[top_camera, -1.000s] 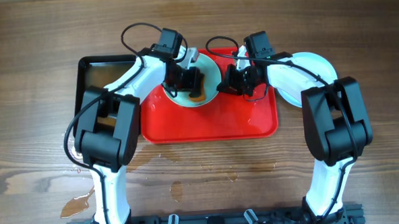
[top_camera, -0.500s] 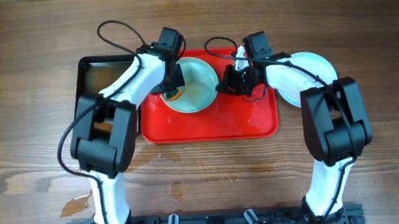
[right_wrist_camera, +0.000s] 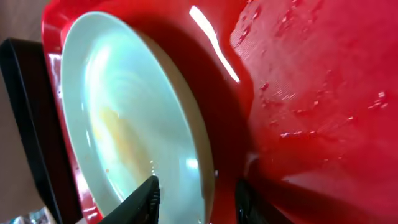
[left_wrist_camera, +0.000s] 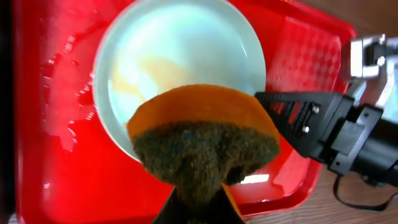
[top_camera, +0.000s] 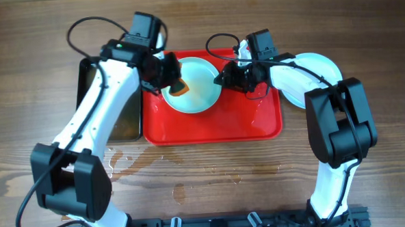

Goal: Clean dirty plates on tray and stack at the side
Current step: 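Lift the plate with right gripper and stack it on the side plates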

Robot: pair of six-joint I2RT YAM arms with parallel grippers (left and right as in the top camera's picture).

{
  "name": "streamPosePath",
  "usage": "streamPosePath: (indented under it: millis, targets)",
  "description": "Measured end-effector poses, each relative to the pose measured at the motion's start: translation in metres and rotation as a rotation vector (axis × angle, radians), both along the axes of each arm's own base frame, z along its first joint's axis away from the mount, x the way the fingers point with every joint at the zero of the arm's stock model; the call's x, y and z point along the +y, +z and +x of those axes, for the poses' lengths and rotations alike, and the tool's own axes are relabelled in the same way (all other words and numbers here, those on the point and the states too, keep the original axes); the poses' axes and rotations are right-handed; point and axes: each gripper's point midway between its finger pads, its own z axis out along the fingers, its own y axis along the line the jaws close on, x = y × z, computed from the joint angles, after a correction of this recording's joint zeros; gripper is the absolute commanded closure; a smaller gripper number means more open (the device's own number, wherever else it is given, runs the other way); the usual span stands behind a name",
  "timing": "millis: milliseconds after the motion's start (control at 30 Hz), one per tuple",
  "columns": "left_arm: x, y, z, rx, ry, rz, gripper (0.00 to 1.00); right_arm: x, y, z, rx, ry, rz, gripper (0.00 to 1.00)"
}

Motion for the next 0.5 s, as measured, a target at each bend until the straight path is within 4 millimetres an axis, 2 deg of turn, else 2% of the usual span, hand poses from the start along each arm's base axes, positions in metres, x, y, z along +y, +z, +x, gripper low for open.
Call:
streamPosePath:
  millis: [133,200,300,333,400,433,500]
  targets:
    - [0.043,0.002,0.015,-0.001,0.094,-0.025,0.96,-0.002,-0.003,0.002,-0.014,-0.010,-0.034,0.59]
    - [0.061,0.002,0.020,-0.007,0.124,-0.024,0.96,0.004,-0.005,0.001,-0.026,0.000,-0.057,0.59]
    - [0.063,0.002,0.020,-0.011,0.113,-0.028,0.96,0.017,-0.005,-0.003,-0.045,0.017,-0.086,0.59]
    - [0.062,0.002,0.020,-0.012,0.107,-0.030,0.96,0.025,-0.006,-0.004,-0.052,0.018,-0.110,0.63]
    - [0.061,0.003,0.019,-0.012,0.100,-0.035,0.96,0.035,-0.006,-0.007,-0.063,0.020,-0.139,0.91]
    - [0.060,0.003,0.019,-0.012,0.100,-0.036,0.96,0.037,-0.009,-0.010,-0.057,0.010,-0.163,0.96]
    - [0.060,0.003,0.019,-0.012,0.100,-0.036,0.96,0.034,-0.013,-0.016,-0.023,-0.016,-0.194,0.96]
